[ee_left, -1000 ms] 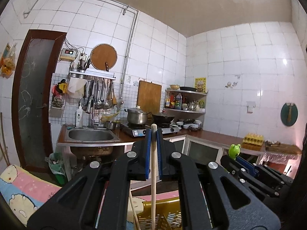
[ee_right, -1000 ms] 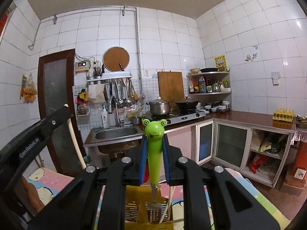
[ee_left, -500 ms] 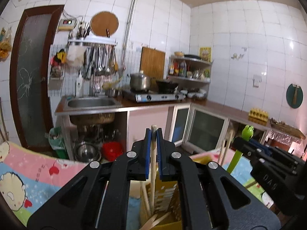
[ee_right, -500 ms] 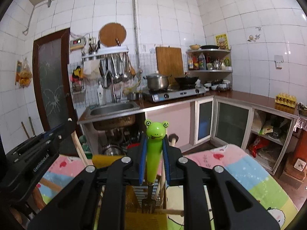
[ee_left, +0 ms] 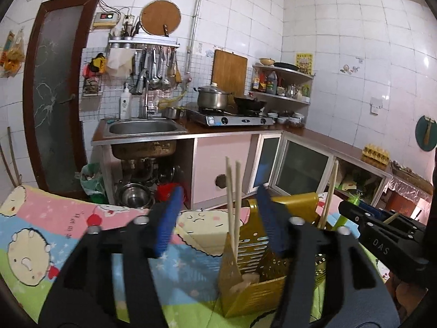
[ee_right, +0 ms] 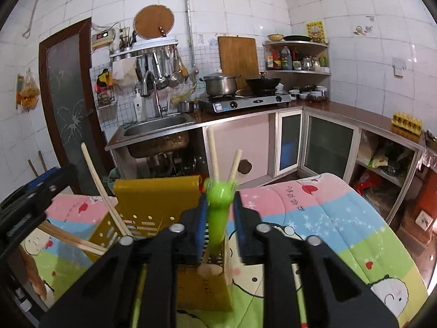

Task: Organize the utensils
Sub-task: 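Lower the chopstick and frog fork into the yellow holder and open both tools, then move both open tools down to the spoons lying on the quilt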

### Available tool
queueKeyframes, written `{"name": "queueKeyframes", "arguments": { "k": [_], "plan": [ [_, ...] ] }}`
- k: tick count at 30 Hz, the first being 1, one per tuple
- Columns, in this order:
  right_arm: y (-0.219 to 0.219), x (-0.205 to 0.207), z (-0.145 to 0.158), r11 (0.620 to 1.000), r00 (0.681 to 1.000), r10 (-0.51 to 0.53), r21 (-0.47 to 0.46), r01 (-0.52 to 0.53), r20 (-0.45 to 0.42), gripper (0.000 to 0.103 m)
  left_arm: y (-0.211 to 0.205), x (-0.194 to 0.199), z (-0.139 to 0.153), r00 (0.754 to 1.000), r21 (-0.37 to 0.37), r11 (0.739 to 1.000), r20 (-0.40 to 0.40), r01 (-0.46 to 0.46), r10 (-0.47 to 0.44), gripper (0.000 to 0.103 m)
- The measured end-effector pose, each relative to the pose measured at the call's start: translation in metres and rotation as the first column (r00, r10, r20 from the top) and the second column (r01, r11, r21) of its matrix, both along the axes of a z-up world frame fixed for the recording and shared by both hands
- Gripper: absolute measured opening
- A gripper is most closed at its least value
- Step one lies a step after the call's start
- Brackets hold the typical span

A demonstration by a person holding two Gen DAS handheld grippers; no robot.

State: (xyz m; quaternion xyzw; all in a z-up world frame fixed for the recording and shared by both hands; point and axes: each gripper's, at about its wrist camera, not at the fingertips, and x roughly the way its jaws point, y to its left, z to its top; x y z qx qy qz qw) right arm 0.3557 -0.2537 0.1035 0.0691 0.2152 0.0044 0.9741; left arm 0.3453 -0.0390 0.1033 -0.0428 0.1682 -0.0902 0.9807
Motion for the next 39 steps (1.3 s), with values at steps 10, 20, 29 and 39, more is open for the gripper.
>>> {"name": "queueKeyframes", "arguments": {
  "k": [10, 20, 29, 39],
  "plan": [
    [-0.002, -0.064, 0.036, 1.000, 0.999, -0.018, -0.024, 0.019, 0.045, 0.063, 0.030, -0.066, 0.034, 0.999, 0.025, 0.999, 0.024, -0.021, 0.021, 0.098],
    [0.014, -0.157, -0.008, 0.997, 0.998, -0.016, -0.071, 0.011, -0.065, 0.068, 0.058, -0.123, -0.003, 0.995, 0.058, 0.997, -0.088, -0.050, 0.055, 0.098],
    [0.036, -0.198, -0.070, 0.998, 0.978, 0.022, -0.046, -0.032, -0.207, 0.072, 0.083, -0.148, -0.076, 0.962, 0.060, 0.996, -0.258, -0.072, 0.085, 0.098],
    [0.059, -0.210, -0.108, 0.993, 0.945, 0.069, -0.065, -0.095, -0.320, 0.072, 0.086, -0.159, -0.123, 0.924, 0.116, 0.993, -0.376, -0.032, 0.074, 0.098]
  ]
}}
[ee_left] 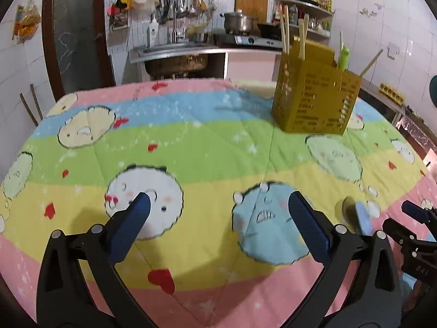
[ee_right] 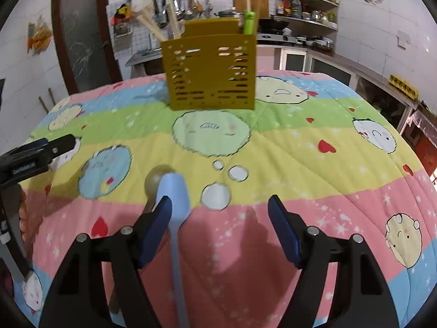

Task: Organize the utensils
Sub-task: 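Move both open tools down to the spoons lying on the quilt, then close the right tool on the blue spoon while the left tool grasps the olive spoon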

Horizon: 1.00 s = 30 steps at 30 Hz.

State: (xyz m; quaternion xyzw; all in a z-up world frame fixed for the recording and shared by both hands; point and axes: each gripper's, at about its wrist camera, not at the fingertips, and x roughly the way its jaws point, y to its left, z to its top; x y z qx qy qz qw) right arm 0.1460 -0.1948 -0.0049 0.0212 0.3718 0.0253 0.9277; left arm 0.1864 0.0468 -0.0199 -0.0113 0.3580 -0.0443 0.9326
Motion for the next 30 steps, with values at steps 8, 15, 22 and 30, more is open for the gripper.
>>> {"name": "queueKeyframes", "arguments": {
  "k": [8, 15, 22, 30],
  "plan": [
    [0.020, 0.000, -0.014, 0.997, 0.995, 0.051, -0.052, -0.055, -0.087, 0.071, 0.001, 0.000, -0.006, 1.000, -0.013, 1.000, -0.028, 0.003, -0.004, 0.098],
    [0.031, 0.012, -0.019, 0.995, 0.991, 0.062, -0.071, -0.070, -0.118, 0.064, -0.004, 0.003, -0.009, 0.999, -0.017, 1.000, -0.052, 0.008, -0.009, 0.098],
    [0.035, 0.040, -0.020, 0.997, 0.986, 0.072, -0.028, -0.077, -0.153, 0.048, -0.016, 0.006, -0.007, 0.998, -0.009, 1.000, -0.058, 0.016, -0.017, 0.098],
    [0.024, 0.045, -0.014, 0.998, 0.989, 0.063, -0.011, -0.065, -0.134, 0.033, -0.043, 0.017, -0.009, 0.994, -0.045, 0.999, -0.106, 0.031, -0.036, 0.098]
  ]
}}
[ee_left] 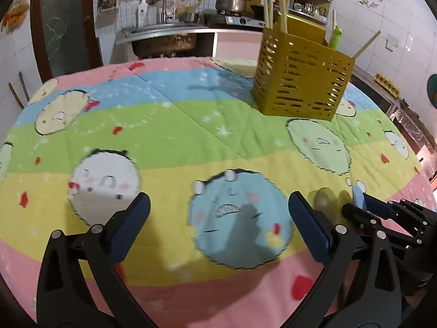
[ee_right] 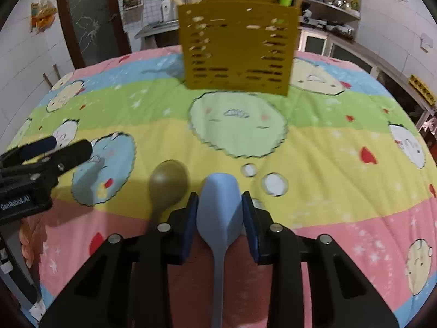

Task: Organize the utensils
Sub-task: 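Close the right tool on the blue spoon while the left tool grasps the olive spoon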

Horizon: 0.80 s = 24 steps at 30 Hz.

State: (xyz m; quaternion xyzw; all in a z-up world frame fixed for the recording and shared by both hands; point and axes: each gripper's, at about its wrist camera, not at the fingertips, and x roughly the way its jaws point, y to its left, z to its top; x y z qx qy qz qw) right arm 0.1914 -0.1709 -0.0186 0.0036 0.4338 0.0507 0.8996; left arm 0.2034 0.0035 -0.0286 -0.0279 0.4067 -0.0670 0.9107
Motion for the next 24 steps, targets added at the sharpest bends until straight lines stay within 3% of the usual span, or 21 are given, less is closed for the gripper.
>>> {"name": "queueKeyframes", "arguments": {
  "k": [5, 15, 20, 24],
  "plan": [
    [-0.035, 0.002, 0.002, 0.997, 0.998, -0.068, -0.031, 0.068, 0.007, 0.033, -0.029, 0.005, -0.006, 0.999, -0.017, 0.999, -0.036, 0.032, -0.032, 0.098],
    [-0.092, 0.004, -0.001, 0.986, 0.986, -0.164, -0.024, 0.165, 0.013, 0.033, -0.092, -0.001, -0.021, 0.992, 0.044, 0.995, -0.087, 0.092, -0.088, 0.097],
    [-0.093, 0.004, -0.001, 0.987, 0.987, -0.159, -0.022, 0.159, 0.022, 0.033, -0.108, 0.001, -0.025, 0.990, 0.104, 0.988, -0.104, 0.112, -0.101, 0.072],
    [-0.093, 0.005, 0.001, 0.987, 0.987, -0.160, -0.019, 0.160, 0.024, 0.033, -0.106, 0.007, -0.022, 0.988, 0.077, 0.991, -0.119, 0.105, -0.095, 0.054]
  ]
}}
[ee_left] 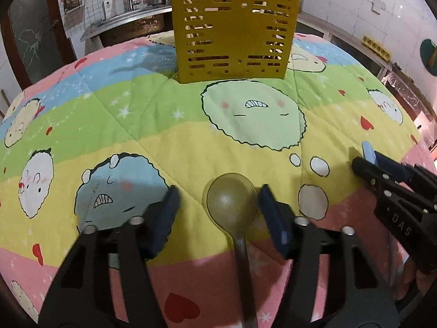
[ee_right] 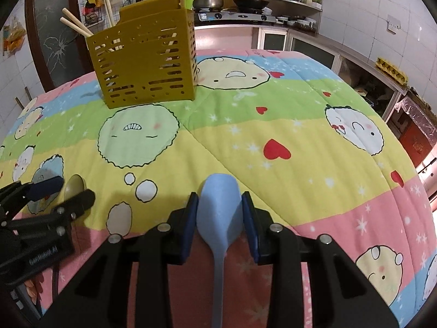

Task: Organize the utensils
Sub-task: 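Close the right tool on the blue spoon while the left tool grasps the olive spoon, then lift both spoons and carry them above the yellow holder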

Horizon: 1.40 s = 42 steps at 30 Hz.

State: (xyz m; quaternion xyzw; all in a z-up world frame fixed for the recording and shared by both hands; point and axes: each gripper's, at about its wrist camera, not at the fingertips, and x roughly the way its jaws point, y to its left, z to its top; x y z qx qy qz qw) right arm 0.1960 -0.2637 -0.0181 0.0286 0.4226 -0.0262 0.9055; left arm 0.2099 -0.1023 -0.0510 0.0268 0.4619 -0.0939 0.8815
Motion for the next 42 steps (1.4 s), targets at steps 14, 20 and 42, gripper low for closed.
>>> {"name": "queueKeyframes", "arguments": {
  "k": [14, 20, 42],
  "plan": [
    [0.004, 0.001, 0.024, 0.999, 0.999, 0.005, 0.034, -0.006, 0.050, 0.033, -0.001, 0.003, 0.025, 0.995, -0.022, 0.999, 0.087, 0.046, -0.044, 0.035],
    [0.009, 0.008, 0.039, 1.000, 0.996, 0.008, 0.029, -0.011, 0.088, 0.033, 0.007, 0.003, 0.052, 0.978, -0.008, 0.999, 0.201, 0.051, -0.048, 0.035],
    [0.028, 0.050, 0.071, 0.999, 0.949, 0.003, 0.036, -0.015, 0.315, 0.033, 0.054, 0.042, 0.088, 0.892, -0.074, 0.996, 0.446, -0.040, 0.069, 0.035]
  ]
}}
